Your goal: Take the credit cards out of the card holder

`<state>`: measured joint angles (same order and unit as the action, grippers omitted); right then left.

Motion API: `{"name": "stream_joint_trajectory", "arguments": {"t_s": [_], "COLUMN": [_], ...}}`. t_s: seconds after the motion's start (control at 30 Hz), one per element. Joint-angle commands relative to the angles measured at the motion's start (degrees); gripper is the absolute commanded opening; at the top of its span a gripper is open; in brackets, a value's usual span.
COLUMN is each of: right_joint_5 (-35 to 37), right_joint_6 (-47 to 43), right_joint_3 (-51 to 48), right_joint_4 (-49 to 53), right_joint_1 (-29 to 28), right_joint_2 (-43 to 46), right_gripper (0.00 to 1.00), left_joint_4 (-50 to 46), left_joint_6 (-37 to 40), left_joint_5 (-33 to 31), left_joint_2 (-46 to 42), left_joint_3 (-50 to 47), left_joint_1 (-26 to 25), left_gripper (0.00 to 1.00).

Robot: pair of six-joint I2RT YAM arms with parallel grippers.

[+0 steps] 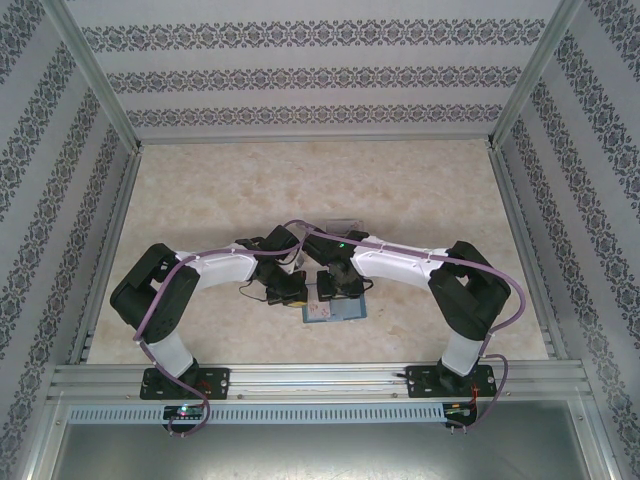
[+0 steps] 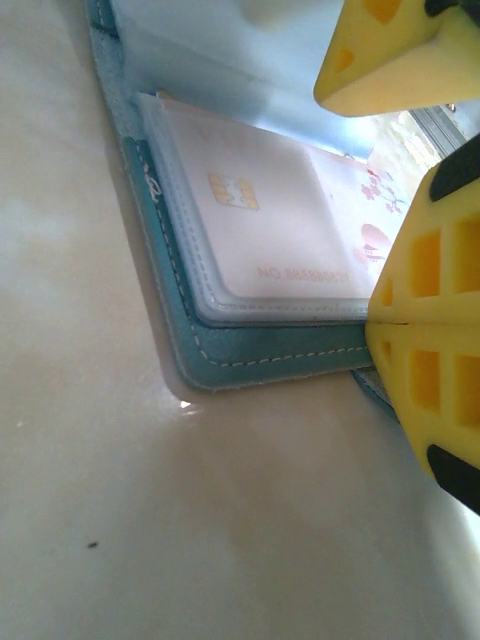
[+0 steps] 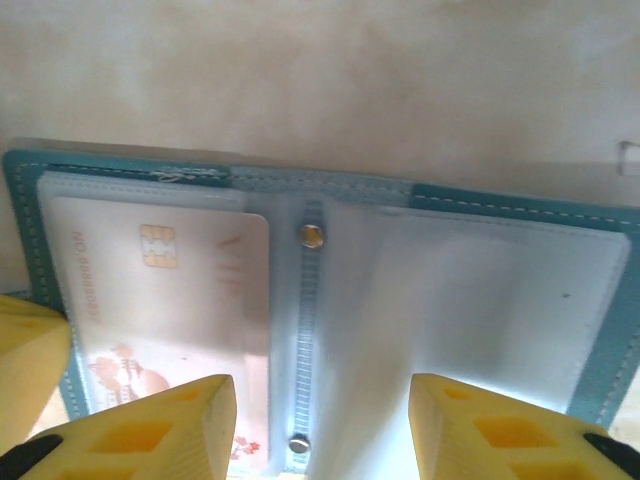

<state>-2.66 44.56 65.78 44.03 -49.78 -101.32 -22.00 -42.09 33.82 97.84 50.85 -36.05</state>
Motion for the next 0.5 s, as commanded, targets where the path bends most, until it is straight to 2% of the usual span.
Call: {"name": "stream_joint_trajectory", "arguments": {"t_s": [0.0, 0.1, 0.3, 0.47], "right_joint_5": [3.4, 3.9, 2.2, -0.6], "right_joint_6": [-0.6, -0.4, 0.2, 0.9], "right_joint_3": [1.4, 1.1, -0.4, -2.3], "right_joint_4": [4.3, 4.7, 3.0, -0.2], "right_joint_1": [-0.6, -0.6, -0.5, 0.0], "right_joint_2": [0.2, 0.9, 2.5, 4.2], "right_gripper": [0.50, 0.50, 0.40, 0.21], "left_joint_4": [-1.0, -0.8, -0.6, -0.5], "left_joint_6": [0.6, 0.5, 0.6, 0.6], "left_joint_5": [-1.8, -1.7, -1.7, -1.5], "left_joint_2": [0.0, 0.1, 0.1, 0.3], "left_joint_3": [0.4, 0.2, 0.0, 0.3], "left_joint_1": [-0.7, -0.7, -0.7, -0.7], "left_gripper": [0.00, 0.00, 0.00, 0.00]}}
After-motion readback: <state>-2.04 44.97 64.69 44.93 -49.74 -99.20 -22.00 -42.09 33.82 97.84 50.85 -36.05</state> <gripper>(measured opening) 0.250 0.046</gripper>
